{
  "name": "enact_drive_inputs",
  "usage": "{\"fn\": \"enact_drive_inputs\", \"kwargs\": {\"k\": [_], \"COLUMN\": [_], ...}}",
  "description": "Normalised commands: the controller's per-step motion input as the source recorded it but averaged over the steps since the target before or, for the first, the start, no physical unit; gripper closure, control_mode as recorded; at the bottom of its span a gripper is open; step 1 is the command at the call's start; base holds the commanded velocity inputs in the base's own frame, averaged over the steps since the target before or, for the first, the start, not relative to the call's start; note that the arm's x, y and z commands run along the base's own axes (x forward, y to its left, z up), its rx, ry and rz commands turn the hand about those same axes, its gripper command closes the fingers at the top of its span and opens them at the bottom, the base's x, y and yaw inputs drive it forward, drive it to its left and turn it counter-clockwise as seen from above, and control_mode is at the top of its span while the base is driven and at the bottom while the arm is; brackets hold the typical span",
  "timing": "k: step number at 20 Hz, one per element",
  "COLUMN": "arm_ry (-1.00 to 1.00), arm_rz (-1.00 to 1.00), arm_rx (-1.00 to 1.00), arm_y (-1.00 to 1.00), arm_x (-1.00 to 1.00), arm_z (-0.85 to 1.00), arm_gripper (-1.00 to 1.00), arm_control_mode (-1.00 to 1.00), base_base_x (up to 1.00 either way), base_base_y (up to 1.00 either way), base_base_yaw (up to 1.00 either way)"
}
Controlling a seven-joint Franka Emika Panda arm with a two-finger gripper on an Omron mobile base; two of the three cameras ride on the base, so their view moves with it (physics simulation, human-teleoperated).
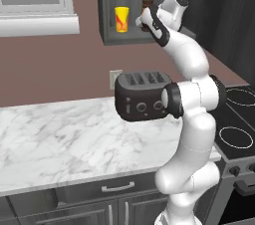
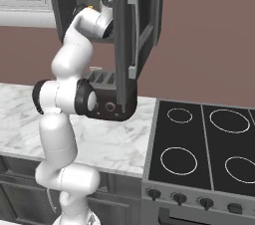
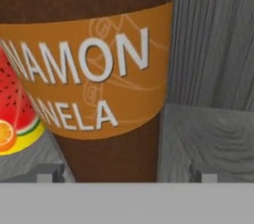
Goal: Take the cinnamon bottle from the cabinet and place it on the dining table, next to the plate with the cupcake. Then take the chocolate from the dining counter and place it on the cupcake plate.
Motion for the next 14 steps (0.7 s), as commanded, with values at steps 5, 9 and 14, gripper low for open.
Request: {"fn": "enact_drive_inputs", "kwargs": {"k": [5, 9, 14], "arm_ry": [0.0, 0.0, -0.01], "arm_rz": [0.0, 0.0, 0.0], "arm_rx": [0.0, 0.0, 0.0], "arm_y": [0.02, 0.03, 0.04], "arm_x": [0.14, 0.01, 0.0], "arm_z": [0.0, -0.02, -0.08], "arm_gripper": [-1.0, -1.0, 1.0], "arm_control_mode": [-1.0, -1.0, -1.0], "base_base_x": [0.0, 0.0, 0.0], "base_base_y": [0.0, 0.0, 0.0], "base_base_yaw": [0.0, 0.0, 0.0]}}
